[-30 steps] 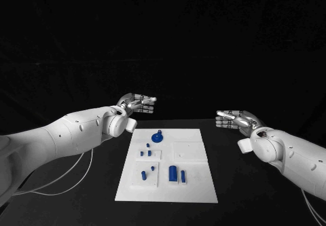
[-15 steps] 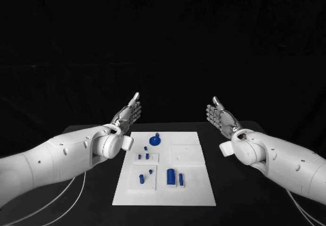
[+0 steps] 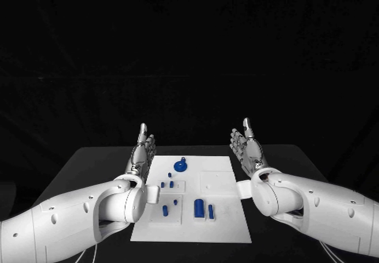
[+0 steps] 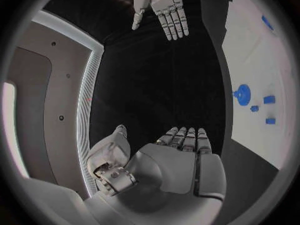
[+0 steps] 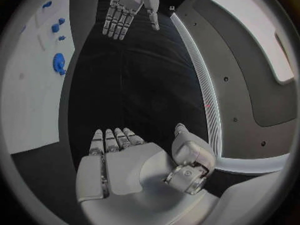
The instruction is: Assemble the parts on the task board
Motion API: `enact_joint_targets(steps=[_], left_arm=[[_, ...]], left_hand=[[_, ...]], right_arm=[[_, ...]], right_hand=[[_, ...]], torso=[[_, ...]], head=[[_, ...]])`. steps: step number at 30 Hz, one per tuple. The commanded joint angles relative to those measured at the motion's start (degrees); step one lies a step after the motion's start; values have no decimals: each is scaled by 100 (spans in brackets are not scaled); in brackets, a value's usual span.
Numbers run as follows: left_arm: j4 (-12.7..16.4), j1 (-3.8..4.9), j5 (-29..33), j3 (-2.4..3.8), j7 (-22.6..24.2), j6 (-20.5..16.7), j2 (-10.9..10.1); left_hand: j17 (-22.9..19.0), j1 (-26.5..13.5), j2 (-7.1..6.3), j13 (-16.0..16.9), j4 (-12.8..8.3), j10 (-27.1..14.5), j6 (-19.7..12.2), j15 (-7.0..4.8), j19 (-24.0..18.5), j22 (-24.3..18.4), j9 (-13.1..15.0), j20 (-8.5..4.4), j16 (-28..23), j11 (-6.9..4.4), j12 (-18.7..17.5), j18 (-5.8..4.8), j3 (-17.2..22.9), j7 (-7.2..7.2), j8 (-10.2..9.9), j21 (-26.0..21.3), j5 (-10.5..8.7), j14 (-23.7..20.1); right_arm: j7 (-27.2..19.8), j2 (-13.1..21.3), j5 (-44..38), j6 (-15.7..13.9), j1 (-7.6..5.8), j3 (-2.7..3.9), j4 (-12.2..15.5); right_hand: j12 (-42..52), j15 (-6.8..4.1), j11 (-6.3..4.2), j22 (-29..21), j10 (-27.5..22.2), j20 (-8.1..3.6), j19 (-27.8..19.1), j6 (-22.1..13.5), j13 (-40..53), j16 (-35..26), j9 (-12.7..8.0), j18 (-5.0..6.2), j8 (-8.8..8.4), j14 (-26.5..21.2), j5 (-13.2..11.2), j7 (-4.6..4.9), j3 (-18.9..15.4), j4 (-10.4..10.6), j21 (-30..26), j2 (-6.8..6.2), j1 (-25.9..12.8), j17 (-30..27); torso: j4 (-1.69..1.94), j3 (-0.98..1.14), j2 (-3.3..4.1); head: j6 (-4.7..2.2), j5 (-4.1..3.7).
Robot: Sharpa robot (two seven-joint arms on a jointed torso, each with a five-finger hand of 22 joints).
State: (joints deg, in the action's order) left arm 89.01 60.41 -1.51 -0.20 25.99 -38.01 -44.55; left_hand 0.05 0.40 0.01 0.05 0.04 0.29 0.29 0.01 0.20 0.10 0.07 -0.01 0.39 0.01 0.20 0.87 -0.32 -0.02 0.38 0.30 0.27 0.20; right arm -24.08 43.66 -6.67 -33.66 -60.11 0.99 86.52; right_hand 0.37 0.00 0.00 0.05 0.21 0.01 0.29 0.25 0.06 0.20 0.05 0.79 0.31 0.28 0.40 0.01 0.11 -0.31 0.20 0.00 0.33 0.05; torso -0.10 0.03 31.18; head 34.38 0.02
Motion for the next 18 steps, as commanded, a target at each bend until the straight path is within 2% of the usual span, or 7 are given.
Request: enact_joint_targets(steps=[1,5,18], left_arm=[[93,-24,151,20,380,-609,-14],[95,-25,151,20,381,-610,-14],[95,-25,151,20,381,-610,-14]], left_hand=[[-5,-40,-1,-5,-4,-29,-29,-1,-20,-10,-7,1,-39,-1,-20,-87,32,2,-38,-30,-27,-20],[-5,-40,-1,-5,-4,-29,-29,-1,-20,-10,-7,1,-39,-1,-20,-87,32,2,-38,-30,-27,-20],[-5,-40,-1,-5,-4,-29,-29,-1,-20,-10,-7,1,-39,-1,-20,-87,32,2,-38,-30,-27,-20]], right_arm=[[-515,63,583,-911,-4,-53,215],[-571,103,666,-1045,-5,-98,343],[-571,103,667,-1046,-5,-99,344]], right_hand=[[-37,0,0,-5,-21,-1,-29,-25,-6,-20,-5,-79,-31,-28,-40,-1,-11,31,-20,0,-33,-5],[-37,0,0,-5,-21,-1,-29,-25,-6,-20,-5,-79,-31,-28,-40,-1,-11,31,-20,0,-33,-5],[-37,0,0,-5,-21,-1,-29,-25,-6,-20,-5,-79,-31,-28,-40,-1,-11,31,-20,0,-33,-5]], torso=[[10,-3,0],[10,-3,0],[10,-3,0]], head=[[0,-2],[0,-2],[0,-2]])
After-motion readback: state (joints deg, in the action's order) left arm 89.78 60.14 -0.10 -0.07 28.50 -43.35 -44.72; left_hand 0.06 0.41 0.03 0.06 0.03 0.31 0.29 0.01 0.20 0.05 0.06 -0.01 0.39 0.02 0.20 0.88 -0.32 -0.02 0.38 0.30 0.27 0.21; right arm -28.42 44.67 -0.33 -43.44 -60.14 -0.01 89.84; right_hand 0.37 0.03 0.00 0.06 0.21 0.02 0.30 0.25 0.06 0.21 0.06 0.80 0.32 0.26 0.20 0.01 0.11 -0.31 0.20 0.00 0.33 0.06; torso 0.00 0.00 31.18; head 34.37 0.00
